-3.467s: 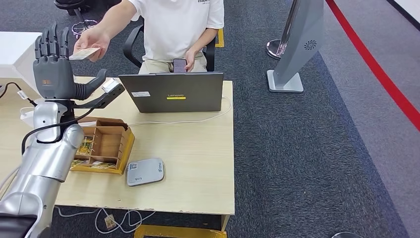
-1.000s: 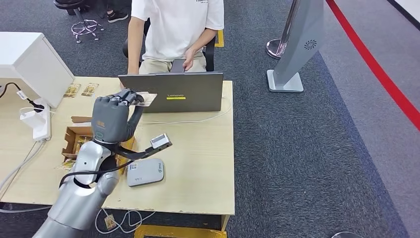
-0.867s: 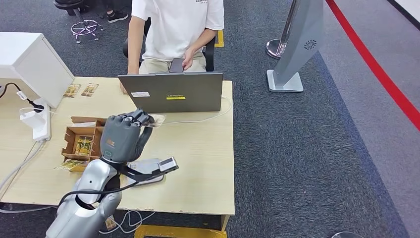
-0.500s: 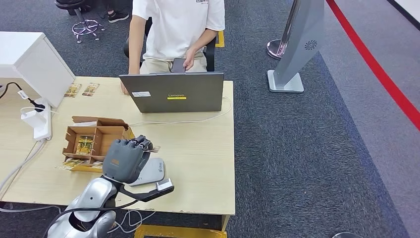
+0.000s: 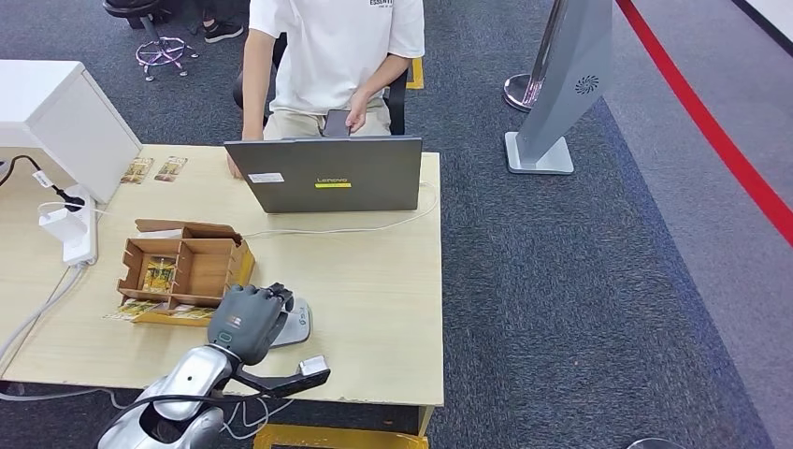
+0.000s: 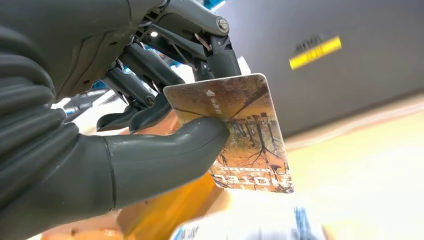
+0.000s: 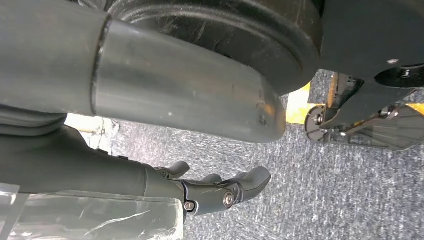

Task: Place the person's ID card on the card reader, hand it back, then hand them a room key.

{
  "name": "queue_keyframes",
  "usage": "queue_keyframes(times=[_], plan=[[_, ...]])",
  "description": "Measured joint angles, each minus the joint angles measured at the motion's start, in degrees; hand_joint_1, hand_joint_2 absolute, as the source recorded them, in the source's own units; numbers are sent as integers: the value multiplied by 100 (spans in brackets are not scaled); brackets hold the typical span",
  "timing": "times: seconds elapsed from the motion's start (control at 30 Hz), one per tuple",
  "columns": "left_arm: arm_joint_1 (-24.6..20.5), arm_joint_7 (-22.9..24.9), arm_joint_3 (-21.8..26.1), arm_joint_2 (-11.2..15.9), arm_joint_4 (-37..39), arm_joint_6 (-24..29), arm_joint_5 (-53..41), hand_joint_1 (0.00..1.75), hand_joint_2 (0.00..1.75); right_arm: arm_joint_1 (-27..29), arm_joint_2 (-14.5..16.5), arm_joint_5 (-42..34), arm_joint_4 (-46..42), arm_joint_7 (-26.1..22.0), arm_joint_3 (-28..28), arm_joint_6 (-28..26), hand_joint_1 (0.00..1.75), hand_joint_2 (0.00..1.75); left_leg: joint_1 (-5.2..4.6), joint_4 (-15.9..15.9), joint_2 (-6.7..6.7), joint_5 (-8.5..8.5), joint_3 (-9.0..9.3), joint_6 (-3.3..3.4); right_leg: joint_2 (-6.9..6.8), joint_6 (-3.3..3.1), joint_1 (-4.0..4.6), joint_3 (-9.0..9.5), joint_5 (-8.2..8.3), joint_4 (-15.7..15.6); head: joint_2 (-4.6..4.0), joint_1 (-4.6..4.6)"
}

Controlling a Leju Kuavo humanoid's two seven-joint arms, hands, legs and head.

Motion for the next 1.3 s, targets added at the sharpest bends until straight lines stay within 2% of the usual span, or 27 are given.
queue_keyframes(times=[0.1, 0.17, 0.43, 0.63, 0.73, 0.87, 0.97, 1.03, 1.2, 1.3], plan=[[-36, -38, -91, 90, 207, -492, 193, 175, 175, 11, 5, -37, 0, 47, -85, -4, 0, 0, 0, 0, 0, 0, 0, 0, 0, 0, 0, -1, 0, 0, 1, 1], [-87, -37, -132, 135, 260, -635, 259, 175, 175, 17, 7, -51, 0, 46, -128, 1, 0, 0, 0, 0, 0, 0, 0, 0, 0, 0, 0, 0, 0, 0, 1, 1], [-362, -36, -307, 266, 400, -893, 396, 175, 175, 29, 30, -54, 0, 47, -226, 3, 0, 0, 1, 0, 0, 1, 3, 0, -1, 0, 1, 4, 1, 0, -1, 0], [-594, 49, -393, 280, 475, -796, 426, 175, 175, 31, 42, -29, 0, 49, -295, 3, 0, 0, 0, 0, 0, 1, 3, 1, 0, 1, 0, 4, 2, 0, -1, 1], [-652, 131, -402, 228, 499, -436, 367, 175, 175, 32, 46, 18, 0, 49, -311, 7, 0, 0, 0, 2, 0, 1, 3, 1, 0, 1, -1, 1, 2, 0, 0, -1], [-903, 284, -398, 12, 388, 762, 44, 175, 175, 23, 48, 210, 0, 49, -313, 48, 0, 0, 0, 4, -11, 2, -1, 2, -12, 1, -1, 4, 2, 0, 1, 1], [-1373, 239, -323, -72, 269, 1624, -305, 175, 175, -2, 48, 437, 0, 45, -278, 129, 0, 0, 0, 4, -13, 4, 0, 3, -13, 1, 0, 13, 6, 1, 1, 1], [-1804, 116, -183, -80, 296, 1914, -354, 175, 175, -18, 48, 563, 0, 39, -239, 182, 0, 0, 2, 4, -13, 9, 1, 3, -13, 2, 1, 10, 9, 1, 1, -1], [-3259, -204, 245, -74, 1076, 1971, -464, 175, 175, -68, 48, 744, 0, 32, -156, 268, 0, 0, 3, 3, -16, 24, 0, 6, -15, -2, 3, 6, 18, 7, 0, -1], [-4177, -114, 353, -73, 1929, 1769, -754, 175, 175, -79, 45, 784, 0, 41, -149, 319, 0, 0, 2, 3, -12, 27, -1, 7, -10, -2, 1, 10, 26, 8, -1, 2]])
